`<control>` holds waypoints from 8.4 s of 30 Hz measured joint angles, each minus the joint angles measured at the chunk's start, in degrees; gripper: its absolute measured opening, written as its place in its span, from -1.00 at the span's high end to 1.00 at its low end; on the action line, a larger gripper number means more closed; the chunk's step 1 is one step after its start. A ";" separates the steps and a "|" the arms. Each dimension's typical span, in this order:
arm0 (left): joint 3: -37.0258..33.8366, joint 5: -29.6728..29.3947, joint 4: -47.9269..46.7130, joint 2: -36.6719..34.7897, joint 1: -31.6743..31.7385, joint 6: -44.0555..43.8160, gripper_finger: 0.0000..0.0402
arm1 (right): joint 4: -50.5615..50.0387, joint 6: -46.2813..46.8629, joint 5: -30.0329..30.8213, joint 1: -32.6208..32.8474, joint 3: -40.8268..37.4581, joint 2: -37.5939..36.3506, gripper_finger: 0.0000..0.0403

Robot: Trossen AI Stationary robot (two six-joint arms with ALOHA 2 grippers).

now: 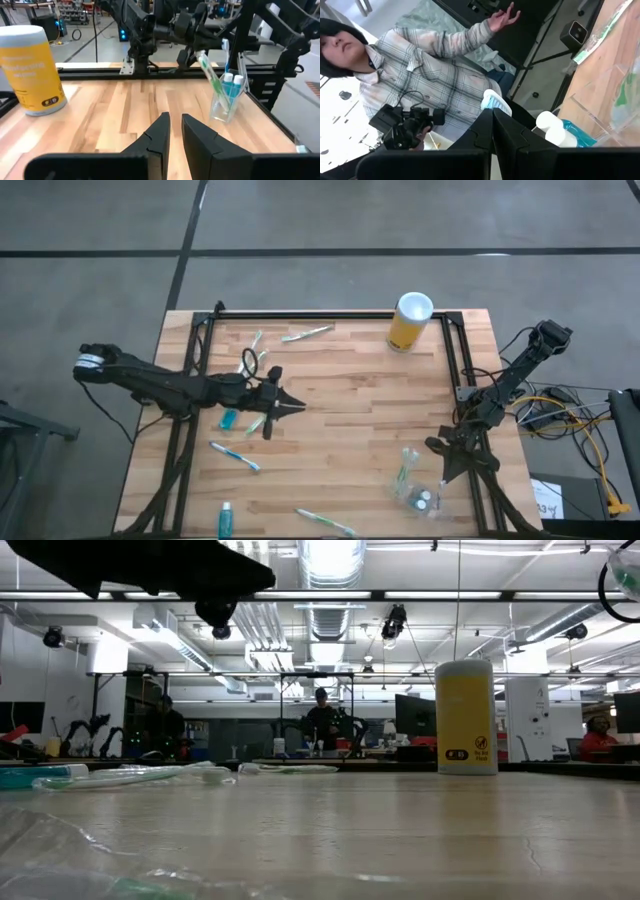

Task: Pick & Place toothbrushing station
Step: Put the top blue toothbrush into the transparent organizer, then move the transparent organizer to the center of the table

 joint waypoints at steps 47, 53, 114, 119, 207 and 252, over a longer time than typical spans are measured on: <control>-0.91 0.00 1.90 0.00 0.00 -0.50 0.74 | -0.17 -1.39 0.04 -0.02 0.00 0.00 0.96; -0.91 0.00 1.88 0.00 0.00 -0.50 0.74 | -0.15 -4.93 0.47 -0.02 0.00 0.00 0.96; -0.92 0.00 1.48 0.00 0.00 -0.48 0.74 | -3.42 -14.26 15.69 -0.04 0.00 -9.03 0.63; -0.92 0.00 1.48 0.00 -0.02 -0.48 0.74 | -3.65 -14.32 25.80 -0.04 0.00 -12.24 0.63; -0.93 0.00 1.46 -0.02 -0.02 -0.48 0.74 | -65.11 -27.09 49.99 -21.92 51.58 9.03 0.71; -0.93 0.00 1.48 -0.01 0.00 -0.49 0.74 | -62.78 -30.09 37.00 -21.90 51.58 14.05 0.72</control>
